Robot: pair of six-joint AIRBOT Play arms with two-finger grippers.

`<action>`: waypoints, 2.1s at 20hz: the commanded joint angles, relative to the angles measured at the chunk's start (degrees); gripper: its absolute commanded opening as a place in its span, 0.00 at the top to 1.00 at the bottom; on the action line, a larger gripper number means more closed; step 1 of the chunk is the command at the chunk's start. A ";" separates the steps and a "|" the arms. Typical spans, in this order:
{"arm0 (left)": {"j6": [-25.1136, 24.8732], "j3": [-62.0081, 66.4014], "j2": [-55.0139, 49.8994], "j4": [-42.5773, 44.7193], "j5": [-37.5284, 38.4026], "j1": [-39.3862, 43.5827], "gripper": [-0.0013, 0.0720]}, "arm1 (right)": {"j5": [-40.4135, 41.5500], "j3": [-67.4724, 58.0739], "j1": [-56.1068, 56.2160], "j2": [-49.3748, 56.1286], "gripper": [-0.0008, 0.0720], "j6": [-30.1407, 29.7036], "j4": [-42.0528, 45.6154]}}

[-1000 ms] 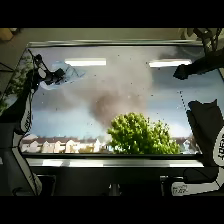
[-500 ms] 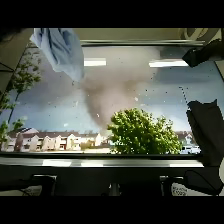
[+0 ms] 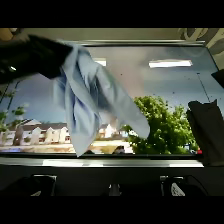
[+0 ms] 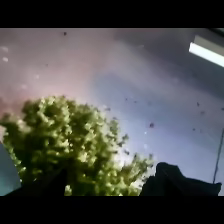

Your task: Fold the shirts.

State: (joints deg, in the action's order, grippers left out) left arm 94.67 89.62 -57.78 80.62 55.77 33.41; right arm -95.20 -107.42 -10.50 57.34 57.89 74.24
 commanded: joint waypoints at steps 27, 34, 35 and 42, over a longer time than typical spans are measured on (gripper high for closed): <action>7.34 -40.85 1.16 0.92 -4.61 1.42 0.95 | 44.26 89.50 25.66 0.39 0.78 -4.70 -43.08; 1.86 -19.89 5.16 8.20 0.72 -0.70 0.95 | 28.81 66.10 15.96 -4.46 0.96 -17.25 -38.12; -0.63 -13.53 6.40 8.87 2.71 -1.03 0.95 | 27.15 58.16 11.87 -6.43 0.96 -17.22 -36.74; 8.70 21.09 15.06 11.37 6.49 -1.31 0.95 | 26.05 8.72 -1.25 -17.31 0.96 -16.41 -32.24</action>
State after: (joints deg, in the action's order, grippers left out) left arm 99.55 100.60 -46.02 91.13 60.49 32.25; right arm -68.45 -82.46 -8.56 43.53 41.06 38.30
